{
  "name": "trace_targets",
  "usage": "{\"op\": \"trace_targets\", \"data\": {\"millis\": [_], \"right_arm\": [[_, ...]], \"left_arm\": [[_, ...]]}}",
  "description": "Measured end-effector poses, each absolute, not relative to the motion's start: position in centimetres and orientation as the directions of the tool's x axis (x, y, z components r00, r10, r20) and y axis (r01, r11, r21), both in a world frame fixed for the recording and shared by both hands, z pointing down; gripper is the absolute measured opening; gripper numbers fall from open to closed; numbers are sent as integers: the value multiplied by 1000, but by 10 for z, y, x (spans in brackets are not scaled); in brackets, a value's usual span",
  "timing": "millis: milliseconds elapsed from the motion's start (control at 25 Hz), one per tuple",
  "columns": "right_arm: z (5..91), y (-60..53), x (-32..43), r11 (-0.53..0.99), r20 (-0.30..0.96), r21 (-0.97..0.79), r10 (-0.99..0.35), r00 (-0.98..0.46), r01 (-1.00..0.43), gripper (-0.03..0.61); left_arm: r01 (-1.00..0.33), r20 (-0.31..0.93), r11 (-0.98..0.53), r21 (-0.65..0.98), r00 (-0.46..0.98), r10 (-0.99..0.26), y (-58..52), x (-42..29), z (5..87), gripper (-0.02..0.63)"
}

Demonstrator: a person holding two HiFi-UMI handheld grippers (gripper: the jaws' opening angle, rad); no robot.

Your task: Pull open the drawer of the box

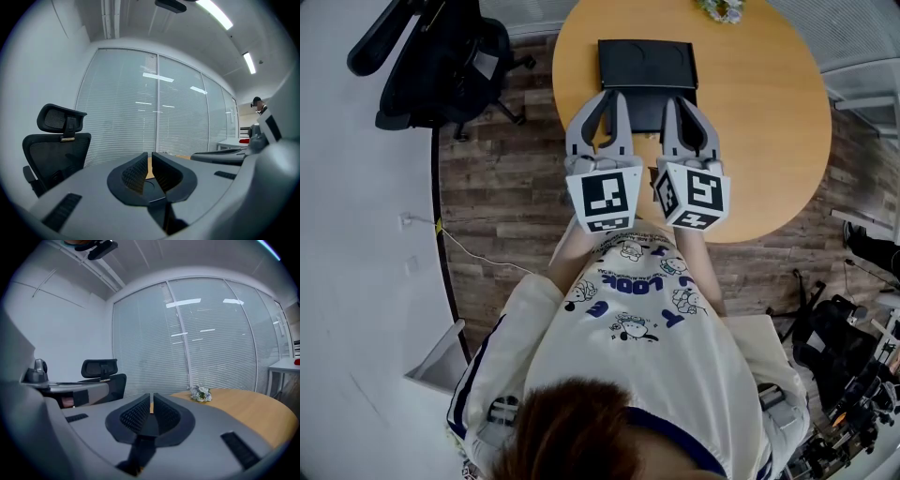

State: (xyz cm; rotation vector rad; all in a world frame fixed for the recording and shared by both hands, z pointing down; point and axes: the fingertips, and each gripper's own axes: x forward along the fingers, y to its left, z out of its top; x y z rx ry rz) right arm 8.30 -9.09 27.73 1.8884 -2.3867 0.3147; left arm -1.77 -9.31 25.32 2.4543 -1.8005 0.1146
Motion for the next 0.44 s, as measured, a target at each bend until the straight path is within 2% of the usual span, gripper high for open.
{"op": "trace_targets", "data": {"millis": [440], "right_arm": [[274, -94, 80, 213, 186, -105, -955, -229, -972, 43]], "left_arm": [[-952, 109, -304, 34, 306, -946, -97, -19, 250, 35]]}}
